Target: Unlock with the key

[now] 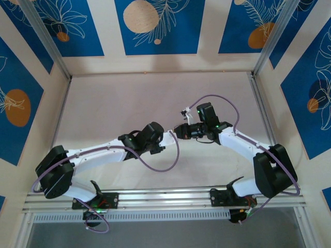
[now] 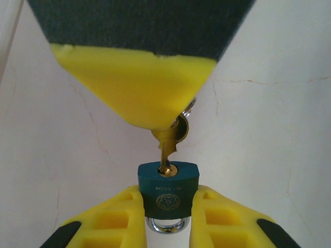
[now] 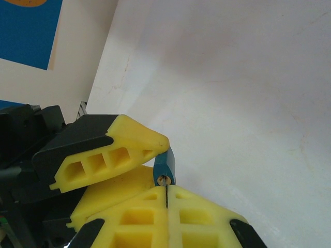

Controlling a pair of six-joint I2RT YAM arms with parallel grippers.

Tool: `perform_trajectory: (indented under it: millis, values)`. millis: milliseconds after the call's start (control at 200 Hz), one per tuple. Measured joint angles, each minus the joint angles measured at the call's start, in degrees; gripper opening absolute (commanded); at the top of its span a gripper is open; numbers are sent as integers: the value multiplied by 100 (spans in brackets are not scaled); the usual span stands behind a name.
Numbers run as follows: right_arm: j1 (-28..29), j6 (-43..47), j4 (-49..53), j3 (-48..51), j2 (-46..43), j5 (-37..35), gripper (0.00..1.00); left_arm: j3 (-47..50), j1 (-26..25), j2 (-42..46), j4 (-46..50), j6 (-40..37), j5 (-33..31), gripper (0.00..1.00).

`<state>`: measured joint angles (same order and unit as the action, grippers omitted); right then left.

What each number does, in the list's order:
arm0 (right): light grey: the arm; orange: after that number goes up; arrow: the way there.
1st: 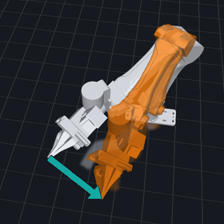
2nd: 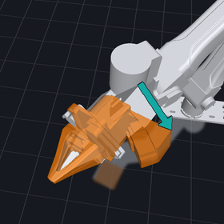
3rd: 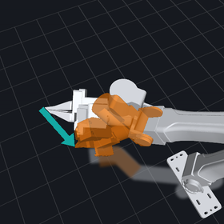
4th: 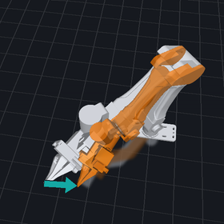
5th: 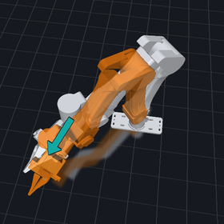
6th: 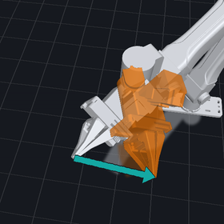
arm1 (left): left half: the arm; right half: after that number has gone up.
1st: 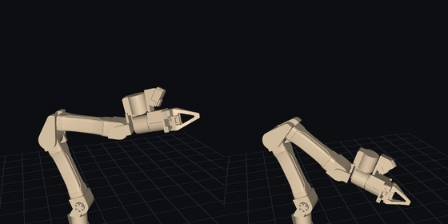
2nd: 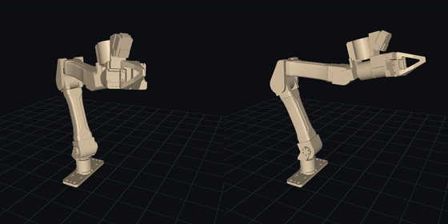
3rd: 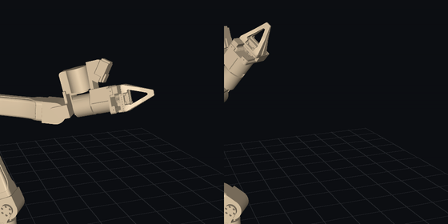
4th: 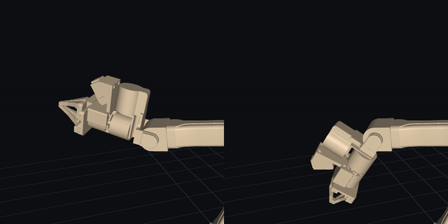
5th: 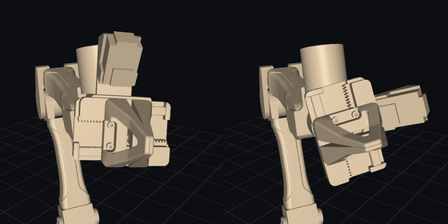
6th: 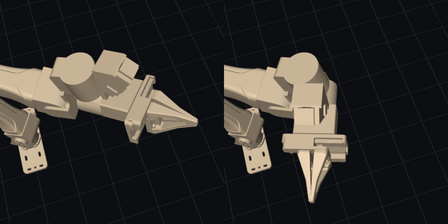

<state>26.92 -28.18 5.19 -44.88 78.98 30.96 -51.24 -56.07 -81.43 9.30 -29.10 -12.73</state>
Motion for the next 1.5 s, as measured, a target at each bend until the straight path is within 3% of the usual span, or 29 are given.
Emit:
perform_trajectory:
  millis: [1496]
  values:
    - [382,262,85,-120,74,-509,0,11,-15,81,212,647,203,16]
